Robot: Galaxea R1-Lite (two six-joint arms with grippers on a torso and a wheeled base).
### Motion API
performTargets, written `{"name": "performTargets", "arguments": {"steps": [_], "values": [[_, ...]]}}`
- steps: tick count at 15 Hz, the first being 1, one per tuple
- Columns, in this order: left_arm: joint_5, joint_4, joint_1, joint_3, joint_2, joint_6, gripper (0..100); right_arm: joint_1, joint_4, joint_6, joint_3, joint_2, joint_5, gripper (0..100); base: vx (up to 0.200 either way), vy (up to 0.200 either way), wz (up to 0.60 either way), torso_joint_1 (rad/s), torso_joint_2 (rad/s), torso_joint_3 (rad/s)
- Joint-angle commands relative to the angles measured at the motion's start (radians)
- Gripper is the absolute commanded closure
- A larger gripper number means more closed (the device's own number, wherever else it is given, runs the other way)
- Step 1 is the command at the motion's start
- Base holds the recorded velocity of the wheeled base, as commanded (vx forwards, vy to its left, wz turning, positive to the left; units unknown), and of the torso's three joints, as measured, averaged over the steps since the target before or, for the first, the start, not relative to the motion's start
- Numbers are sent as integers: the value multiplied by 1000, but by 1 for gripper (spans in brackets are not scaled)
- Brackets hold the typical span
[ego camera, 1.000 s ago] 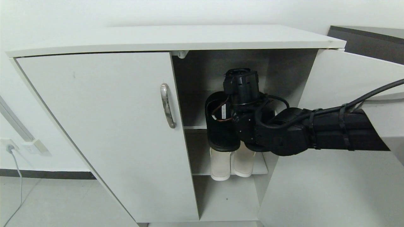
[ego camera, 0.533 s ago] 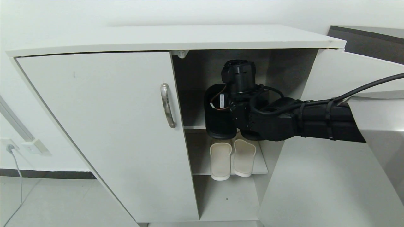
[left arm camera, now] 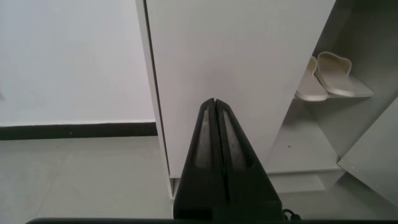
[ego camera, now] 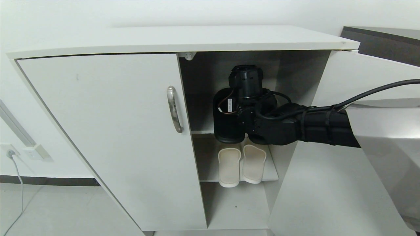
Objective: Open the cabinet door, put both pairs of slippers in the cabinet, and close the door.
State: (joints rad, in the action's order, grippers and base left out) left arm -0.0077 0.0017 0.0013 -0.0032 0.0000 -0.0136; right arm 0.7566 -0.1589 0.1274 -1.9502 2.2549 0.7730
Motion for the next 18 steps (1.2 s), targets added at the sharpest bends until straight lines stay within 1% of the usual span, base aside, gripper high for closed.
{"name": "performTargets", "arguments": {"steps": [1,3,4,6,9,13,16,18], "values": [[0,0,0,0,2,0,100,1,-1,0,4,3,0,100,0,0,0,0,0,0],[0,0,0,0,2,0,100,1,-1,0,7,3,0,100,0,0,0,0,0,0],[0,0,0,0,2,-2,100,1,-1,0,8,3,0,0,0,0,0,0,0,0],[0,0,0,0,2,-2,100,3,-1,0,10,3,0,0,0,0,0,0,0,0],[0,0,0,0,2,0,100,9,-5,0,47,-18,2,0,0,0,0,0,0,0],[-2,0,0,0,2,0,100,33,-10,8,145,-97,3,0,0,0,0,0,0,0],[0,0,0,0,2,-2,100,84,-16,35,323,-213,9,0,0,0,0,0,0,0],[-2,0,0,0,2,0,100,135,-85,38,502,-317,6,0,0,0,0,0,0,0]]}}
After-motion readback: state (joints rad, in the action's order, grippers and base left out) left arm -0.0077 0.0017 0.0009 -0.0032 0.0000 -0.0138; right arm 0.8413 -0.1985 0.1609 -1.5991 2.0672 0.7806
